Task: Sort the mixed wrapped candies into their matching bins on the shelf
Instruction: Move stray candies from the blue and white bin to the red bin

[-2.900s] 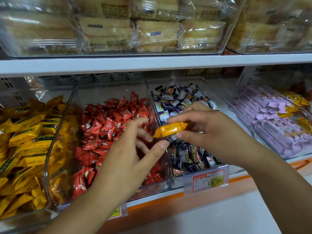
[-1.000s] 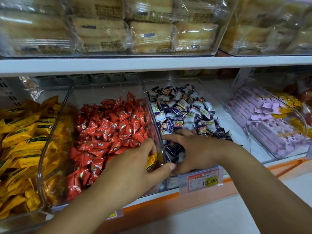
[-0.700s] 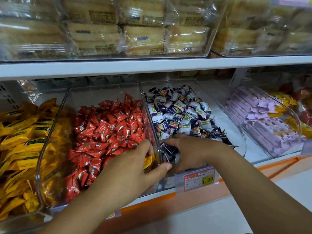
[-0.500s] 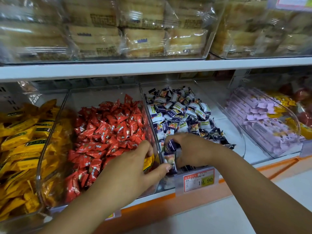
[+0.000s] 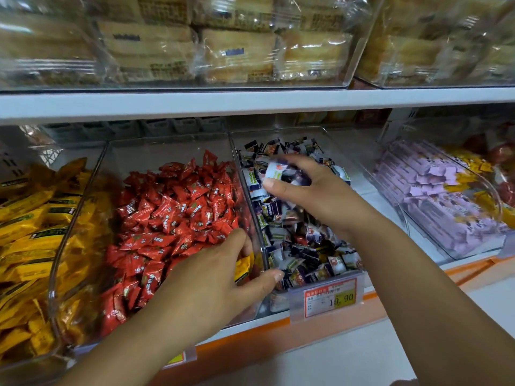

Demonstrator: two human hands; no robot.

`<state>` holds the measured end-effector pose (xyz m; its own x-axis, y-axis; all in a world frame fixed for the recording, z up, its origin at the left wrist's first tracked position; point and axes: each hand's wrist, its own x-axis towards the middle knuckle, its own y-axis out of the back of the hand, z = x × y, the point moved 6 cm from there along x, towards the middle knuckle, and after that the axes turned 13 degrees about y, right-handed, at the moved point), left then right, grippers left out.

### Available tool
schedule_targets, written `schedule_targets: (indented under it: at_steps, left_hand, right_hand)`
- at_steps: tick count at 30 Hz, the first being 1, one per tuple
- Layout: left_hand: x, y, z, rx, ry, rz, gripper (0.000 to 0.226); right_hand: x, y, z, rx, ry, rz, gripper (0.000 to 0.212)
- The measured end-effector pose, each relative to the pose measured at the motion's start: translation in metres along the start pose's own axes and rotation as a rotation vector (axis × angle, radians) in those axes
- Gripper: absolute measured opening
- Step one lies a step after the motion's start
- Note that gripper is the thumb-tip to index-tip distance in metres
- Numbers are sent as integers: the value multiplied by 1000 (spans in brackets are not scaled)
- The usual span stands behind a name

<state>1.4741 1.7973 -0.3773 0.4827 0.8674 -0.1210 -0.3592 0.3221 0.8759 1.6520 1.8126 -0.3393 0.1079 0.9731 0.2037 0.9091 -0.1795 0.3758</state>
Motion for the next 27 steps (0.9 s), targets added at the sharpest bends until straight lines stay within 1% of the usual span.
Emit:
schedule_targets:
  at_steps: [1, 2, 4, 6, 8, 9, 10, 12, 13, 14, 17, 18, 20, 21, 22, 25, 27]
  left_hand:
    - [0, 0, 0, -9, 2, -6, 54]
    - [0, -1, -1, -18, 7, -16, 55]
    - [0, -1, -1, -10, 11, -32, 57]
    - [-1, -1, 0, 9, 7, -28, 58]
    - [-1, 0, 1, 24, 4, -19, 59]
    - [0, 0, 2, 30, 4, -11, 59]
    - [0, 1, 2, 34, 4, -1, 57]
    - [0, 1, 2, 45, 4, 22, 53]
    - [0, 1, 3, 51, 3, 31, 51]
    - [0, 1, 2, 54, 2, 37, 50]
    - [-1, 1, 1, 52, -8, 40, 49]
    - [-2, 1, 2, 52, -13, 41, 51]
    - [-2, 1, 2, 51, -18, 35, 55]
    - [-3, 1, 3, 50, -20, 30, 56]
    - [-3, 1, 3, 49, -21, 26, 56]
    - [-3, 1, 3, 50, -22, 18, 54]
    - [-2, 1, 2, 54, -20, 23, 54]
  right_hand:
    - [-2, 0, -3, -18, -20, -69, 58]
    - [-6, 1, -6, -47, -46, -138, 59]
    - [-15, 9, -10, -117, -86, -226, 47]
    - [-23, 24, -12, -196, -114, -244, 30]
    - [-29, 34, -8, -324, -155, -267, 17]
    - [-32, 34, -5, -429, -173, -318, 14]
    - [-35, 30, 0, -563, -187, -394, 15]
    - [-41, 16, 14, -766, -207, -557, 28]
    - [-43, 10, 22, -787, -217, -603, 33]
    - [-45, 3, 29, -764, -228, -622, 34]
    - [-49, -7, 41, -615, -250, -619, 16]
    - [-49, -7, 43, -559, -249, -582, 19]
    - [-46, -2, 43, -459, -234, -461, 43]
    - [-45, 0, 43, -421, -230, -410, 51]
    - [-45, 1, 43, -387, -226, -377, 52]
    - [-44, 3, 41, -302, -214, -307, 43]
    - [-43, 8, 38, -276, -185, -257, 46]
